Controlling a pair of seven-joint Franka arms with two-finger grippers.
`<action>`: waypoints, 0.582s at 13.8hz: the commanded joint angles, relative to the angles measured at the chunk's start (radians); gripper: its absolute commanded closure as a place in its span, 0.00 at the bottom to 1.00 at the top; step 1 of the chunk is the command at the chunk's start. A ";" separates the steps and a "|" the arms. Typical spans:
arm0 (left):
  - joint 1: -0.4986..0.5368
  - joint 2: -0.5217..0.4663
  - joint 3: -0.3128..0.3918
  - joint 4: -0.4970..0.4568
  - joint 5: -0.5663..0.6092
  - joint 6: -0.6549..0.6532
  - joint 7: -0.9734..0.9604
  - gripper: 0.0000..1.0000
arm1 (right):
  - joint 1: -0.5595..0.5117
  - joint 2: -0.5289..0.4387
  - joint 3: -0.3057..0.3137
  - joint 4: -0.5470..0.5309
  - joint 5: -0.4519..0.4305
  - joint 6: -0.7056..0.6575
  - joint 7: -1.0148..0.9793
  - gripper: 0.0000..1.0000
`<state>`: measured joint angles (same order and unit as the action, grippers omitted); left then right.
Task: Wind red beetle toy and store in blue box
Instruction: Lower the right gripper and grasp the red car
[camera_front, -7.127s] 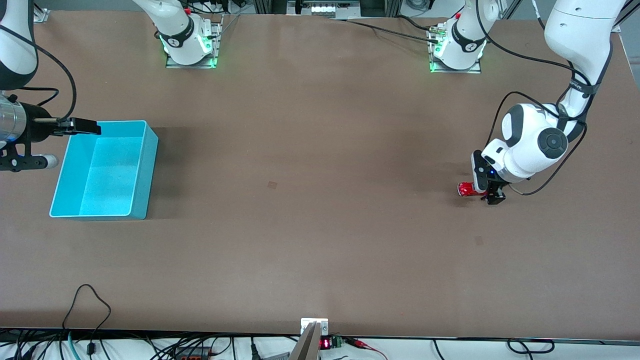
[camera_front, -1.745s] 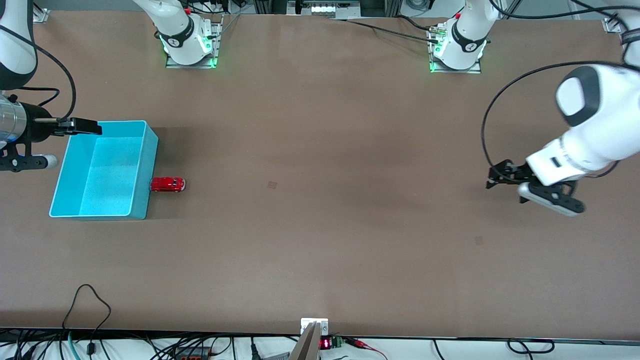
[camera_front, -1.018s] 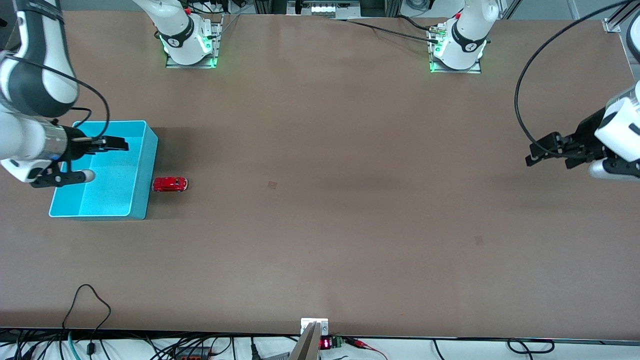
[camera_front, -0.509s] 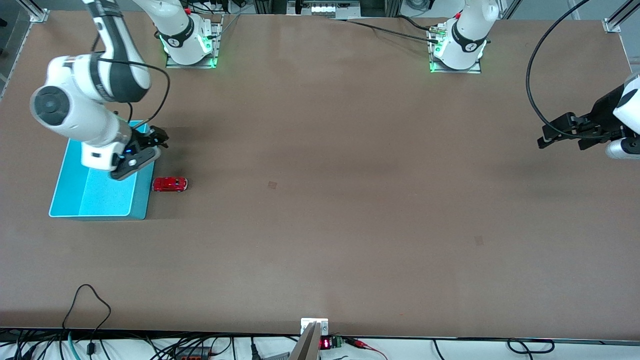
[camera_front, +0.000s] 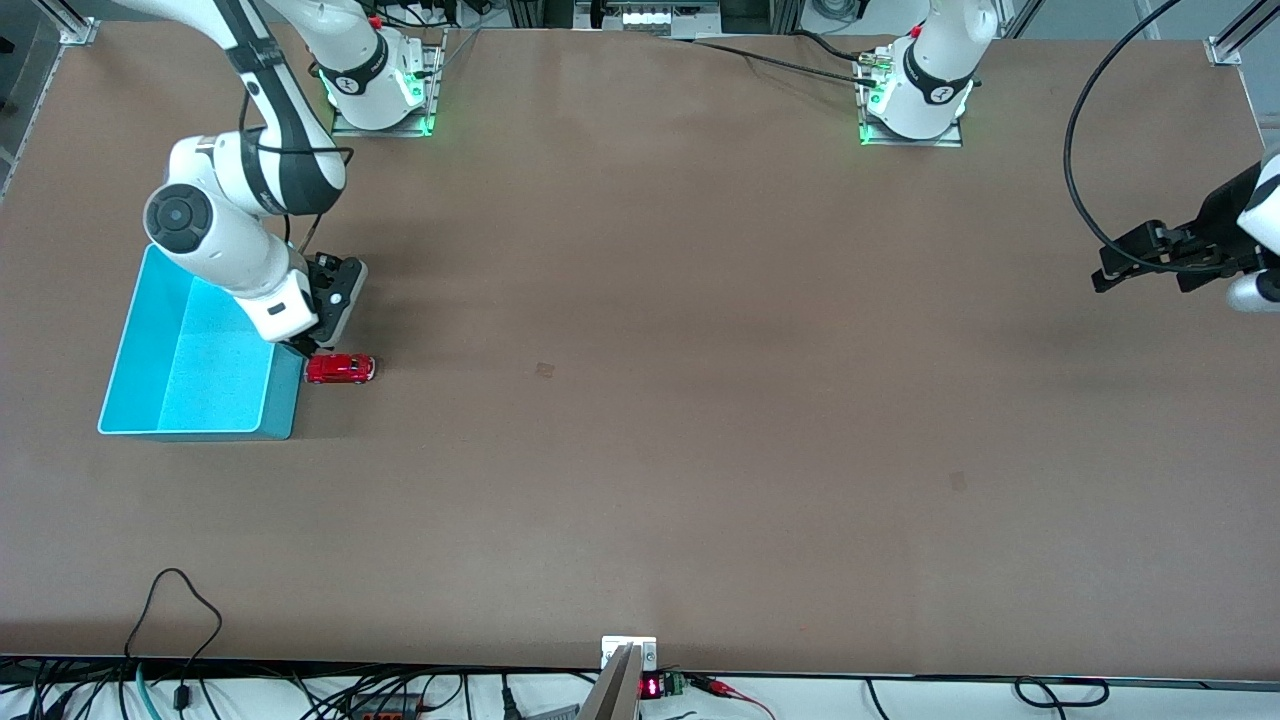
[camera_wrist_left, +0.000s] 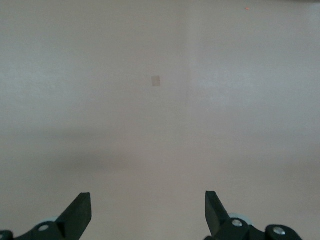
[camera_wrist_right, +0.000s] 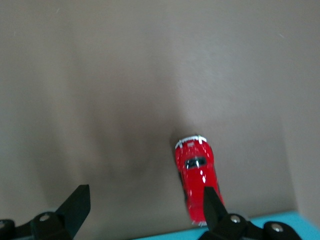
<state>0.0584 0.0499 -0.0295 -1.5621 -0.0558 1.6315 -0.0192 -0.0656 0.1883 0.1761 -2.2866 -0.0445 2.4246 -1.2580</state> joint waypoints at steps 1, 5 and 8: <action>0.005 -0.024 -0.003 -0.009 0.011 -0.012 -0.018 0.00 | -0.057 0.049 0.016 -0.019 -0.008 0.085 -0.176 0.00; -0.008 -0.019 -0.020 0.004 0.008 -0.007 -0.018 0.00 | -0.092 0.098 0.016 -0.017 -0.008 0.169 -0.300 0.00; 0.003 -0.021 -0.018 0.004 0.007 -0.019 0.002 0.00 | -0.095 0.143 0.016 -0.017 -0.008 0.214 -0.320 0.00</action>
<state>0.0515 0.0399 -0.0456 -1.5602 -0.0559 1.6304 -0.0255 -0.1440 0.3077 0.1758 -2.3003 -0.0445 2.6008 -1.5534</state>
